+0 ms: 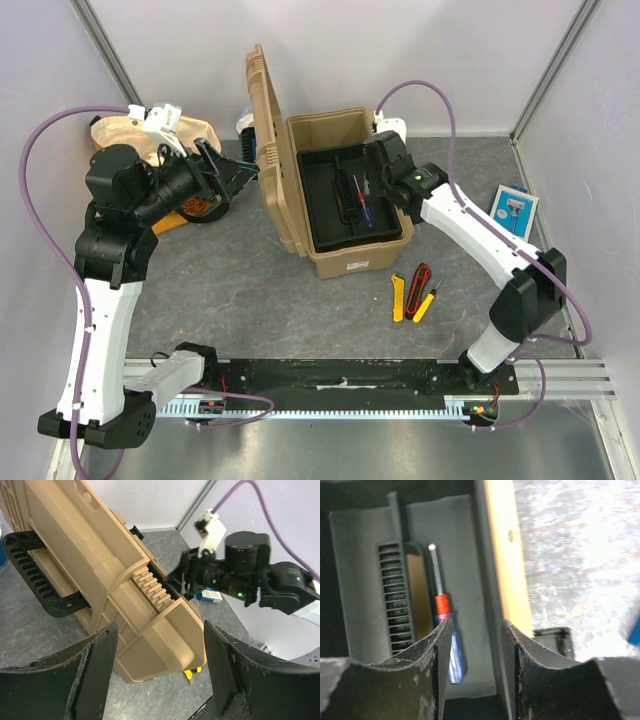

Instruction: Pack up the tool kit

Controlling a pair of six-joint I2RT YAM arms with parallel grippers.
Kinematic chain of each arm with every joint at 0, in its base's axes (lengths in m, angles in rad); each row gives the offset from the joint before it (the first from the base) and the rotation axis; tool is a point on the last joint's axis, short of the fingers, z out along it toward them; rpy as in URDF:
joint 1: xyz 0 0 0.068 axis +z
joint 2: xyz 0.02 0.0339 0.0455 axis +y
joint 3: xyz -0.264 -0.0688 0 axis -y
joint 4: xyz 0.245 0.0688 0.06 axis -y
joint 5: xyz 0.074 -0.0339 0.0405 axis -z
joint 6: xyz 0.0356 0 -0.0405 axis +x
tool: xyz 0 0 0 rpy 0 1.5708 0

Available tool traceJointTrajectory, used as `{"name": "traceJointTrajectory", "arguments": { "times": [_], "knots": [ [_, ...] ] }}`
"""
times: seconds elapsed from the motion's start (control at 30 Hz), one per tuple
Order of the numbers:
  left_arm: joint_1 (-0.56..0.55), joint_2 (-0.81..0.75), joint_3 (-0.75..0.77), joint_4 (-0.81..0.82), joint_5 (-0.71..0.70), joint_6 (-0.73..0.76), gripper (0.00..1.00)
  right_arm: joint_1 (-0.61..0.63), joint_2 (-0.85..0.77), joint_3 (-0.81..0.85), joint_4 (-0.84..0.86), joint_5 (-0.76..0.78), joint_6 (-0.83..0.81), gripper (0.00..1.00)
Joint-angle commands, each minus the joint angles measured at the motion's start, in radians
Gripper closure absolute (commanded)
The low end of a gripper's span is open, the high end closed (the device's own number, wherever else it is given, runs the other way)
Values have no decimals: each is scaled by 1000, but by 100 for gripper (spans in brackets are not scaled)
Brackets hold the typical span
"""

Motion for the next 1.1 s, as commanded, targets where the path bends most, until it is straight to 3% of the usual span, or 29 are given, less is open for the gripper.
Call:
{"name": "traceJointTrajectory", "arguments": {
  "times": [0.0, 0.07, 0.17, 0.43, 0.77, 1.07],
  "knots": [
    [-1, -4, 18, 12, -6, 5, 25, -12, -131, 6, -76, 234, 112, 48],
    [-1, -2, 18, 12, -6, 6, 25, -47, -174, -20, -145, 297, 224, 47],
    [-1, 5, 18, 12, -7, 6, 25, -179, -255, -100, -223, 231, 342, 46],
    [-1, 24, 18, 13, 3, 3, 25, -382, -409, -351, -292, 111, 433, 45],
    [-1, 24, 11, 13, -5, 5, 25, -419, -438, -698, -245, -147, 556, 44],
    [-1, 24, 11, 13, -10, 11, 25, -420, -415, -822, -140, -261, 577, 50]
  ]
}}
